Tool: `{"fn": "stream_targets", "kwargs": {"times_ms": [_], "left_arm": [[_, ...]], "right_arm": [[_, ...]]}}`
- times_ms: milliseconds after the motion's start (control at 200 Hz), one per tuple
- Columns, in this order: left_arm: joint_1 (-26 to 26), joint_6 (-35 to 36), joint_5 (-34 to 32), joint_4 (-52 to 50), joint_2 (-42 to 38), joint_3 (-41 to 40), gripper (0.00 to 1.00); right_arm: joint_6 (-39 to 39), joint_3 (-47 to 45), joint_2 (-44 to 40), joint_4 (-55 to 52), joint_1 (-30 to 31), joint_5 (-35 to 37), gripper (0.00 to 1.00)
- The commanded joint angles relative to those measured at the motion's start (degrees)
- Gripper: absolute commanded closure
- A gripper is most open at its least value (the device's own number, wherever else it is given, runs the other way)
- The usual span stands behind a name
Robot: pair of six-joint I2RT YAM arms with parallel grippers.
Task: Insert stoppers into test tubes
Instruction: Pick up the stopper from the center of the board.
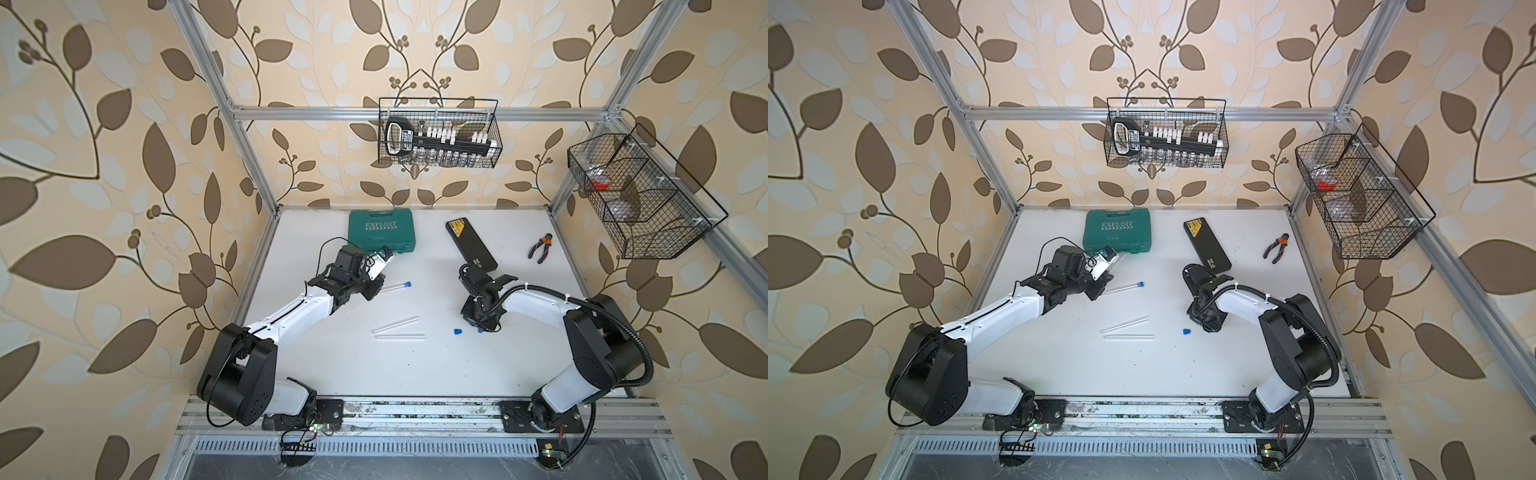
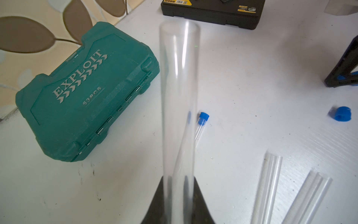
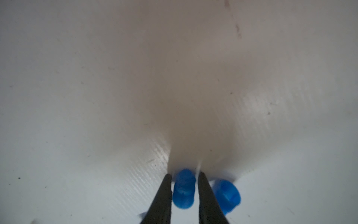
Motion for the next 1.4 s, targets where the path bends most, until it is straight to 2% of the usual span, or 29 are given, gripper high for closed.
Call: {"fn": "stream_targets", "kwargs": {"times_ms": [0, 375, 570, 700, 750, 845, 925, 1000, 1090, 1200, 1394], "left_arm": [[-0.2, 0.56, -0.2, 0.08, -1.46, 1.77, 1.0], [-0.2, 1.13, -1.0, 0.06, -1.43, 1.63, 1.0], [-0.2, 1.16, -1.15, 0.67, -1.42, 1.19, 1.0], [-0.2, 0.98, -1.56, 1.04, -1.42, 1.15, 1.0], [-0.2, 0.9, -1.72, 1.23, -1.53, 1.06, 1.0], [-0.2, 0.75, -2.23, 1.75, -1.81, 0.79, 1.0], [-0.2, 0.72, -2.81, 2.16, -2.1, 0.45, 1.0], [-0.2, 0.96, -2.9, 2.42, -2.43, 0.32, 1.0], [-0.2, 1.23, -3.36, 2.62, -2.68, 0.01, 1.0], [-0.2, 1.37, -3.05, 2.72, -2.91, -0.2, 1.0], [-0.2, 1.68, -2.27, 2.8, -3.39, -0.35, 1.0]], "right_arm": [[-0.05, -1.12, 1.49, -0.43, -0.22, 0.11, 0.78], [-0.64, -0.77, 1.07, -0.14, -0.24, -0.58, 0.86], [-2.56, 0.68, -4.23, -1.21, -0.24, -0.56, 0.91], [-7.1, 3.15, -9.55, -1.68, -0.27, 2.3, 0.92], [-10.66, 4.76, -10.89, -1.21, -0.33, 3.68, 0.92], [-24.4, 7.74, -11.97, 3.03, -0.42, 2.85, 0.92], [-38.58, 10.53, -10.73, 5.35, -0.37, -2.26, 0.91], [-48.44, 11.61, -8.53, 6.63, -0.26, -7.2, 0.91], [-58.74, 13.14, -5.05, 5.63, 0.96, -9.99, 0.91], [-68.96, 15.66, 0.12, 2.04, 3.11, -10.64, 0.91], [-79.36, 17.53, 7.96, -0.16, 4.8, -11.85, 0.91]]}}
